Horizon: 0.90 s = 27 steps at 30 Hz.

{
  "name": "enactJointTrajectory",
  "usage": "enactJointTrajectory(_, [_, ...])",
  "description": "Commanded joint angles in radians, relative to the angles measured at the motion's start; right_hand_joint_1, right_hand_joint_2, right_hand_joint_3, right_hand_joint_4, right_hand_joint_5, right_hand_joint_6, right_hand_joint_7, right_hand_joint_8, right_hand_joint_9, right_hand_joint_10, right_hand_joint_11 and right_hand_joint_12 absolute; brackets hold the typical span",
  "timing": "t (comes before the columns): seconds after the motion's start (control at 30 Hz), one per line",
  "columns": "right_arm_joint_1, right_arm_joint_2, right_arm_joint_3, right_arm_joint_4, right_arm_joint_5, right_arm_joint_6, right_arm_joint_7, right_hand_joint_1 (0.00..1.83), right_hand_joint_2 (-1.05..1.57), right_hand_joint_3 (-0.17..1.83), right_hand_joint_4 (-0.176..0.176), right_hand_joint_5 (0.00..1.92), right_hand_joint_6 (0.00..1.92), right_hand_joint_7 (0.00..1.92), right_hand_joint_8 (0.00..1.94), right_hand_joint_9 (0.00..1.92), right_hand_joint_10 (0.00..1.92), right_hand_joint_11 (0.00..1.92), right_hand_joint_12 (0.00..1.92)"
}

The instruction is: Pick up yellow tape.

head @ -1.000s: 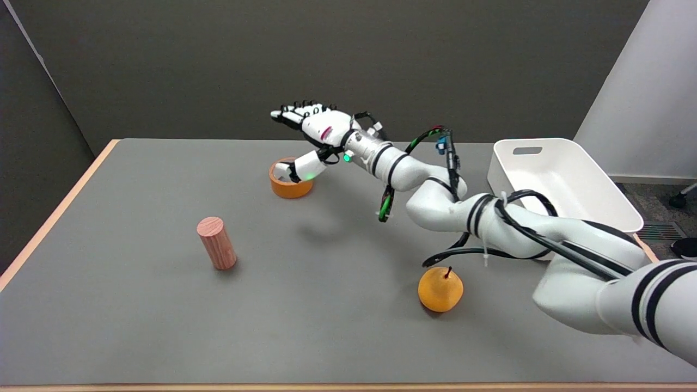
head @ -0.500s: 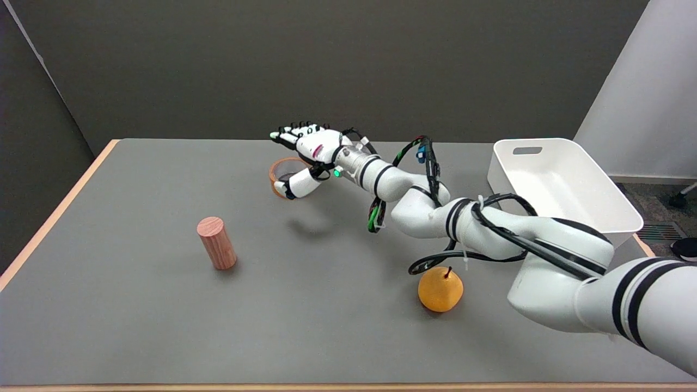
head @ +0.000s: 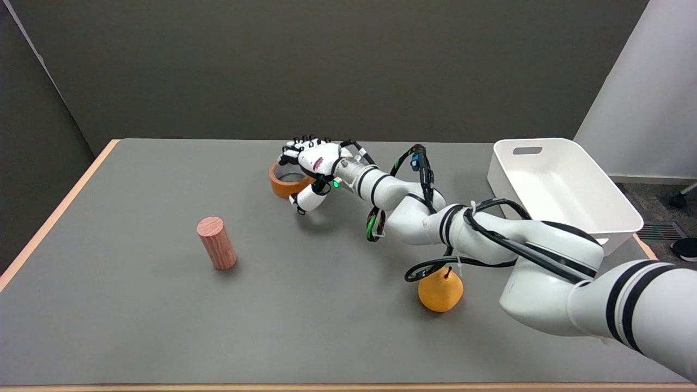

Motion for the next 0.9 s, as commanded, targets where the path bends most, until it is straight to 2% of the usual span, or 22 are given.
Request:
enactJointTrajectory(0.03, [-0.014, -0.012, 0.036, -0.077, -0.004, -0.023, -0.002, 0.64, 0.66, 1.0, 0.098, 0.16, 0.53, 0.0, 0.09, 0.0, 0.09, 0.0, 0.39])
enactJointTrajectory(0.27, [-0.014, -0.011, 0.055, -0.087, -0.004, -0.011, -0.007, 0.71, 0.65, 1.0, 0.108, 0.19, 0.57, 0.0, 0.05, 0.0, 0.0, 0.0, 0.32])
enactJointTrajectory(0.37, [-0.014, -0.011, 0.056, -0.087, -0.004, 0.001, -0.032, 0.62, 0.69, 0.9, 0.116, 0.23, 0.51, 0.0, 0.02, 0.0, 0.03, 0.0, 0.3])
enactJointTrajectory(0.5, [-0.014, -0.011, 0.057, -0.085, -0.004, 0.013, -0.049, 0.66, 0.7, 0.95, 0.127, 0.26, 0.69, 0.0, 0.03, 0.0, 0.02, 0.0, 0.22])
enactJointTrajectory(0.57, [-0.014, -0.011, 0.059, -0.085, -0.004, 0.017, -0.05, 0.67, 0.74, 0.89, 0.127, 0.27, 0.9, 0.0, 0.03, 0.0, 0.01, 0.0, 0.24])
enactJointTrajectory(0.7, [-0.014, -0.011, 0.069, -0.085, -0.004, 0.032, -0.05, 0.72, 0.74, 0.96, 0.129, 0.31, 1.03, 0.0, 0.09, 0.0, 0.04, 0.0, 0.19])
enactJointTrajectory(0.77, [-0.014, -0.01, 0.069, -0.086, -0.004, 0.038, -0.05, 0.7, 0.73, 0.96, 0.118, 0.34, 1.16, 0.0, 0.09, 0.0, 0.07, 0.0, 0.18])
enactJointTrajectory(0.83, [-0.014, -0.01, 0.069, -0.085, -0.004, 0.043, -0.05, 0.69, 1.15, 0.48, 0.144, 0.4, 1.66, 0.03, 0.03, 0.0, 0.06, 0.04, 0.1])
enactJointTrajectory(0.87, [-0.014, -0.009, 0.069, -0.085, -0.004, 0.046, -0.05, 0.69, 1.28, 0.32, 0.149, 0.43, 1.82, 0.04, 0.01, 0.0, 0.06, 0.05, 0.08])
enactJointTrajectory(0.9, [-0.015, -0.008, 0.069, -0.084, -0.004, 0.048, -0.05, 0.73, 1.24, 0.37, 0.13, 0.47, 1.79, 0.04, 0.05, 0.0, 0.1, 0.02, 0.11])
